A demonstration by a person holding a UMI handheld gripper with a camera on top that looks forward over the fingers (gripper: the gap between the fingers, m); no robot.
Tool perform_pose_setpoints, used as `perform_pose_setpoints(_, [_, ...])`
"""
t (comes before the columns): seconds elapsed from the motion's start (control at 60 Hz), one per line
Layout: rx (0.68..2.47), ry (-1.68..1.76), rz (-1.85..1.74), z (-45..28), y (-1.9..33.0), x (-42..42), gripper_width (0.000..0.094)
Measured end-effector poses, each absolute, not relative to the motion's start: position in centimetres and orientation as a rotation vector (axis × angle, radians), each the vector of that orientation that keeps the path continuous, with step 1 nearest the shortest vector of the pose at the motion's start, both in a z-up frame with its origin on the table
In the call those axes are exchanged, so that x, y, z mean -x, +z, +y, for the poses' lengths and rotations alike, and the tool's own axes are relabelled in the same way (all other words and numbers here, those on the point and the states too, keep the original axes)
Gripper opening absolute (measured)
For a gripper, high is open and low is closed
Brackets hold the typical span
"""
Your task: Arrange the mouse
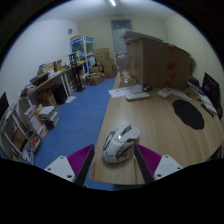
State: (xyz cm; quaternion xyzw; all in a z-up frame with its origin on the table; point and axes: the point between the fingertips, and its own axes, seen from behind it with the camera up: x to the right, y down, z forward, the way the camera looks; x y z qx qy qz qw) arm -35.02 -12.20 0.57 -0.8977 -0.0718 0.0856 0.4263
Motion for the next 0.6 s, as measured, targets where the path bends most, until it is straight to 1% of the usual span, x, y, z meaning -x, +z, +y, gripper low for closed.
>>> perform_pose_setpoints(0.1, [2.265, 0.151, -0.132, -10.5, -1.3, 35.3, 0.0860])
perform_pose_setpoints(0.117, [2.236, 0.133, -0.117, -9.7, -1.0, 35.0, 0.0846])
perform_pose_setpoints(0.233, [2.230, 0.062, -0.050, -7.6, -1.4, 34.8, 0.0802])
perform_pose_setpoints(0.267, [2.219, 0.047, -0.030, -7.0, -1.4, 34.6, 0.0763])
perform_pose_setpoints(0.283, [2.210, 0.042, -0.023, -6.6, -1.4, 34.4, 0.0782])
perform_pose_setpoints(0.3, [2.200, 0.034, -0.015, -6.5, -1.3, 34.4, 0.0700])
perform_pose_setpoints(0.317, [2.189, 0.029, -0.007, -6.3, -1.2, 34.4, 0.0659])
perform_pose_setpoints(0.333, [2.176, 0.024, 0.004, -6.1, -1.2, 34.3, 0.0675])
perform_pose_setpoints(0.35, [2.163, 0.019, 0.013, -6.0, -1.2, 34.2, 0.0606])
perform_pose_setpoints(0.367, [2.151, 0.016, 0.019, -5.8, -1.2, 34.2, 0.0570])
perform_pose_setpoints(0.433, [2.142, 0.012, 0.019, -5.6, -1.2, 34.2, 0.0535])
perform_pose_setpoints(0.55, [2.272, 0.026, 0.017, -5.9, -1.6, 34.3, 0.0482])
perform_pose_setpoints(0.567, [2.291, 0.032, 0.018, -5.8, -1.6, 34.3, 0.0442])
perform_pose_setpoints(0.6, [2.313, 0.047, 0.021, -5.9, -1.7, 34.3, 0.0410])
